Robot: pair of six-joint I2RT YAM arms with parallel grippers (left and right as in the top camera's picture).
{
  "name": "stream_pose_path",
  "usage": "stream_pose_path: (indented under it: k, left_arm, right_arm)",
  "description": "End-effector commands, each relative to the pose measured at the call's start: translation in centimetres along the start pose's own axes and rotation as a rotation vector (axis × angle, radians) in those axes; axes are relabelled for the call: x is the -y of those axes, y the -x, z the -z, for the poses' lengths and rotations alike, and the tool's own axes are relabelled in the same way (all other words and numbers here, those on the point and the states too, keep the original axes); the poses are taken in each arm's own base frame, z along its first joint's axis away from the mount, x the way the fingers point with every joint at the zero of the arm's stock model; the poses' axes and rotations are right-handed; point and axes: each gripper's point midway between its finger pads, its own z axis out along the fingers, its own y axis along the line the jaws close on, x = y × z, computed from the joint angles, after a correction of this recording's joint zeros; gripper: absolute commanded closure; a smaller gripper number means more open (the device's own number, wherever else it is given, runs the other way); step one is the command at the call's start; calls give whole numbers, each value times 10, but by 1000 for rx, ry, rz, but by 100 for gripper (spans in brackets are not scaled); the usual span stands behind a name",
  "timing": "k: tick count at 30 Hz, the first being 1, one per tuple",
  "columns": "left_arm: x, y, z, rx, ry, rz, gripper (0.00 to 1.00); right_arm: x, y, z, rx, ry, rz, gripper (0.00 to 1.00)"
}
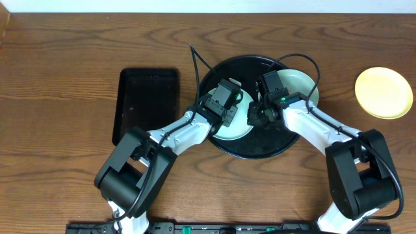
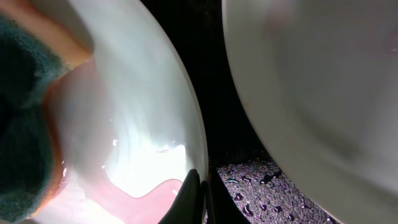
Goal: Clean dirty plates on tray and stack at the side
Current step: 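Scrub the left pale green plate with the sponge while right gripper holds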
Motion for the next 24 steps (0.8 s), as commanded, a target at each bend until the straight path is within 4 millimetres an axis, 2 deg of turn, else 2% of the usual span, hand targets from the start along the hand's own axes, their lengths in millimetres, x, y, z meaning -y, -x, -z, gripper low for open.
stream_pose_path:
  k: [1, 5, 10, 13, 18, 22, 24]
  left_arm:
    - [31, -18, -5, -68, -189, -13, 93]
    - [46, -18, 0, -74, -278, -11, 93]
    - [60, -8, 8, -56, -363, -9, 93]
    - [62, -3, 13, -44, -376, -10, 93]
    - [60, -9, 17, -70, -372, -10, 93]
    - [32, -10, 9, -72, -199, -14, 93]
    - [10, -7, 5, -56, -70, -17, 93]
  right_arm:
    - [-14, -18, -8, -59, 33, 49, 99]
    - [-14, -18, -8, -58, 34, 49, 99]
    - [-14, -18, -8, -59, 34, 49, 99]
    - [-14, -18, -8, -58, 34, 49, 99]
    - [-14, -18, -8, -58, 34, 49, 99]
    - [-14, -18, -8, -59, 33, 49, 99]
    - [-14, -18, -8, -59, 33, 49, 99]
